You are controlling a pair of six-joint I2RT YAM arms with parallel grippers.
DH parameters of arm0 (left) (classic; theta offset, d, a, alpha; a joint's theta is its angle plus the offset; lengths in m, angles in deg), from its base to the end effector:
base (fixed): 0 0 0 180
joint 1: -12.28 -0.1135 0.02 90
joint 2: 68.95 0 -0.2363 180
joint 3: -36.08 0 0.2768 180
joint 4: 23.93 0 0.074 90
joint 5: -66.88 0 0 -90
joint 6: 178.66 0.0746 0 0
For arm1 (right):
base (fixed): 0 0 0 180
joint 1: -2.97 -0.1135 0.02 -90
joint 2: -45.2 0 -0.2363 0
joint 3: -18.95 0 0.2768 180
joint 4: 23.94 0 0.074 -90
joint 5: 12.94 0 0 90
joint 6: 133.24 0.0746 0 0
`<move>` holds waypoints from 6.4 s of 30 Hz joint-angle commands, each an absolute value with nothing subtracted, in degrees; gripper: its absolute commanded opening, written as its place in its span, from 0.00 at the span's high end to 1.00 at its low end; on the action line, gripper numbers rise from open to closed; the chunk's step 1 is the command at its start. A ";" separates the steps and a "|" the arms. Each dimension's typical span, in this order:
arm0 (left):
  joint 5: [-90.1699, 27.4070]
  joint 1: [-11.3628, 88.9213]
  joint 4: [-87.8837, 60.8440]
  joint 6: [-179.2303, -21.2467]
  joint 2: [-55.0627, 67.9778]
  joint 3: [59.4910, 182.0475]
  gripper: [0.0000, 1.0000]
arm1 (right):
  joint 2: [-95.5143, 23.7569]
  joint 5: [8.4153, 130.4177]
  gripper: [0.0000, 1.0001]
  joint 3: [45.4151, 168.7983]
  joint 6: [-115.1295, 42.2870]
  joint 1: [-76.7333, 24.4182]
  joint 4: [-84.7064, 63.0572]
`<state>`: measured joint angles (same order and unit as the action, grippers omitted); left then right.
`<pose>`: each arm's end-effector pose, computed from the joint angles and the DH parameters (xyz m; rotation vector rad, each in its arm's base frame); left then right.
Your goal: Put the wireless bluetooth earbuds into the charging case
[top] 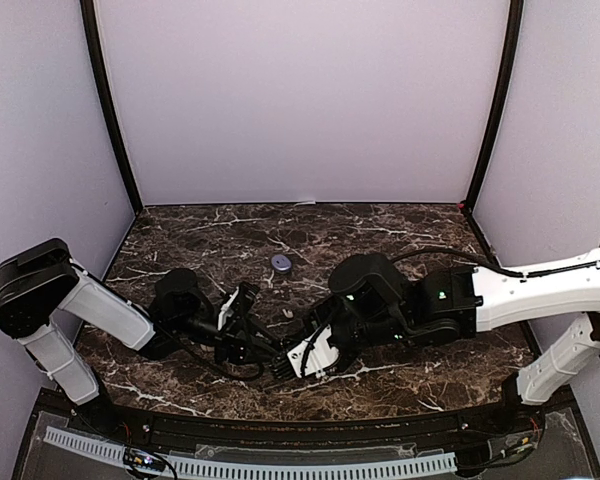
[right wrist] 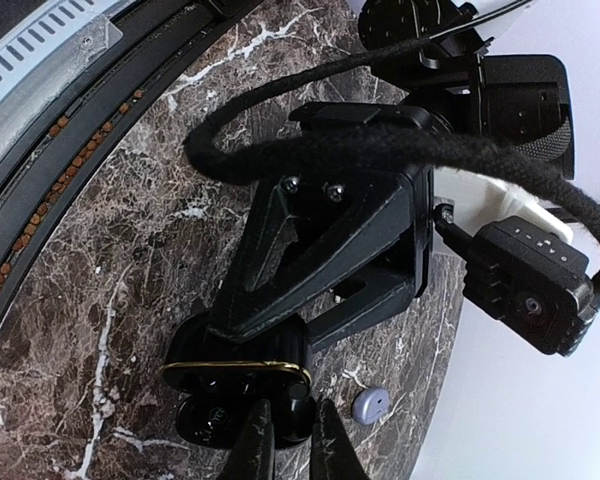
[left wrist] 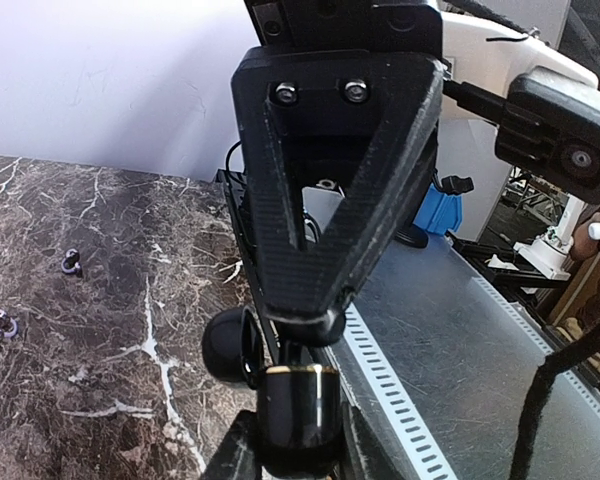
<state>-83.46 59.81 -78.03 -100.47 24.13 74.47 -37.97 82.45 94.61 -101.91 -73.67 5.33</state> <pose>0.1572 -0.2677 0.1224 1.3587 1.2331 -1.5825 0.0958 0.3730 0.2232 -2.0240 0.8883 0.0702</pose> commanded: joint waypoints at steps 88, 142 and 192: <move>-78.76 60.36 -80.20 -96.92 20.22 73.98 1.00 | -33.39 78.53 1.00 86.87 -55.05 -70.72 -17.65; -62.78 62.20 -75.48 -84.40 18.95 74.19 1.00 | -27.19 75.05 0.77 88.67 -12.11 -69.43 -1.00; -57.22 63.61 -77.18 -80.81 19.79 72.28 1.00 | -39.64 68.70 0.75 94.34 -3.07 -61.63 -0.97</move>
<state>-57.49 63.20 -74.79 -81.13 20.65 73.13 -38.63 67.87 92.46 -3.73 -62.11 -0.13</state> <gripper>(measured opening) 0.271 0.259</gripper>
